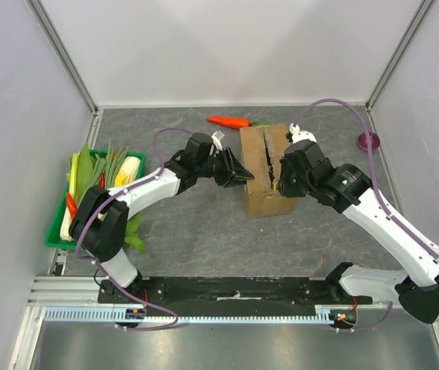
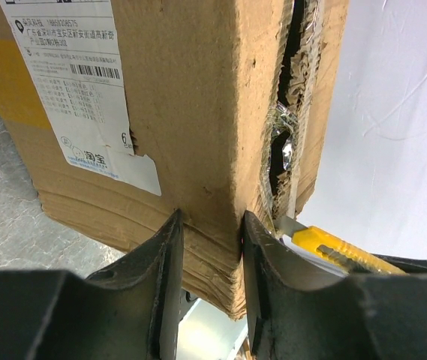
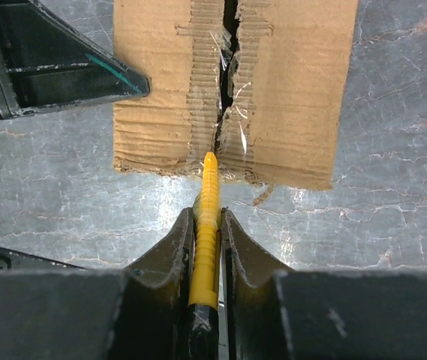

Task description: Unpack the express box

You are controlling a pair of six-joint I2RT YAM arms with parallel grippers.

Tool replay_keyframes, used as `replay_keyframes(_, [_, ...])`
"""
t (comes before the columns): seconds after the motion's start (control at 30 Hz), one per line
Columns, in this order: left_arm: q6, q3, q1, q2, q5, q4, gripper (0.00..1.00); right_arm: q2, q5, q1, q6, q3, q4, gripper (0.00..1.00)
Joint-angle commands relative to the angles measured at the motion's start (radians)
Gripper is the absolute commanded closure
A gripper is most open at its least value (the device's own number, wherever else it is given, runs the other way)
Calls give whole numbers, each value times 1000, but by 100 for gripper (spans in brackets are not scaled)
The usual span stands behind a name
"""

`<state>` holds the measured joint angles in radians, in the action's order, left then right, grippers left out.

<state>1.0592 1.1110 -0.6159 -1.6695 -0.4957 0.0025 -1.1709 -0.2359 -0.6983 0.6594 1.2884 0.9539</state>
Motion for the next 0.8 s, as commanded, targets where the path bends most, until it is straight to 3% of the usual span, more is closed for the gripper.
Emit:
replay_keyframes(0.0, [5,29,-1,-7,49,8,60,31,83,-7,8,57,95,100])
replay_keyframes(0.07, [-7,36,-1,-3,42,8,57,39,46,-7,14,77,118,100])
replay_keyframes(0.3, [-79,50,-1,37,-13,54,31,100,-239,-6,63,138,108,100])
replay_keyframes(0.77, [-260,13,-1,103,-113,-27,28,76,-451,19,109,26,180,100])
